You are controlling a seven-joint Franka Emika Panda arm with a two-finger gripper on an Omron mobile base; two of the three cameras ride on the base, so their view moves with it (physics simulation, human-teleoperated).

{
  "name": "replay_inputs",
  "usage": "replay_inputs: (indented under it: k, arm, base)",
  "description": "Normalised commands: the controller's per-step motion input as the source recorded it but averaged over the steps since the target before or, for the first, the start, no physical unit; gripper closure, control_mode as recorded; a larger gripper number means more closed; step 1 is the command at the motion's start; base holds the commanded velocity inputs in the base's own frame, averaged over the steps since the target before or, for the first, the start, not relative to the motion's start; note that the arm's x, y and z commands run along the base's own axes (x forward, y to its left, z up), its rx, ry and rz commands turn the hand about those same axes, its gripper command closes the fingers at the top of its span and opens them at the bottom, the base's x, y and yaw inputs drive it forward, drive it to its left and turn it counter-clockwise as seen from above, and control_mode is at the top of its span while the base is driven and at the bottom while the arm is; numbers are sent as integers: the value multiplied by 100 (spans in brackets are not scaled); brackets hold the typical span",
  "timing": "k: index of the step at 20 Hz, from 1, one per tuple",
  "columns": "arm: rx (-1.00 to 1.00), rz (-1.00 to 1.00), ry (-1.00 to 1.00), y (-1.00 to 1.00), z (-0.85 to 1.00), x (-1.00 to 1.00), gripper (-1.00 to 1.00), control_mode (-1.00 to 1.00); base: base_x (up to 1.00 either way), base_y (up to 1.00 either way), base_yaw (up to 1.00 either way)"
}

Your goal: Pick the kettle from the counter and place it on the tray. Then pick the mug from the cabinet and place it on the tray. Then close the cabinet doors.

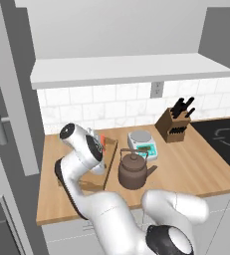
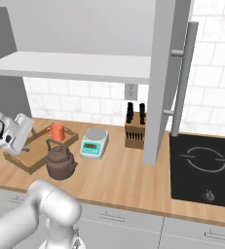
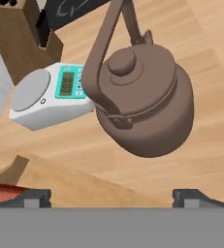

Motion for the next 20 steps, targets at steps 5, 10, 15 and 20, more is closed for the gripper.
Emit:
replay_inputs:
  k: [5,10,15,20]
  arm:
    - [13,-11,-15,-58,42,-34,-100,-100]
    - [12,-15,-10,-45,28,-8,-100,-100]
    - [11,-20,0,-40,4,0,-100,-100]
    - [7,-11,6,-11,-2,26,-100,-100]
  base:
    - [0,0,0]
    - [0,0,0]
    - [0,0,0]
    - [0,0,0]
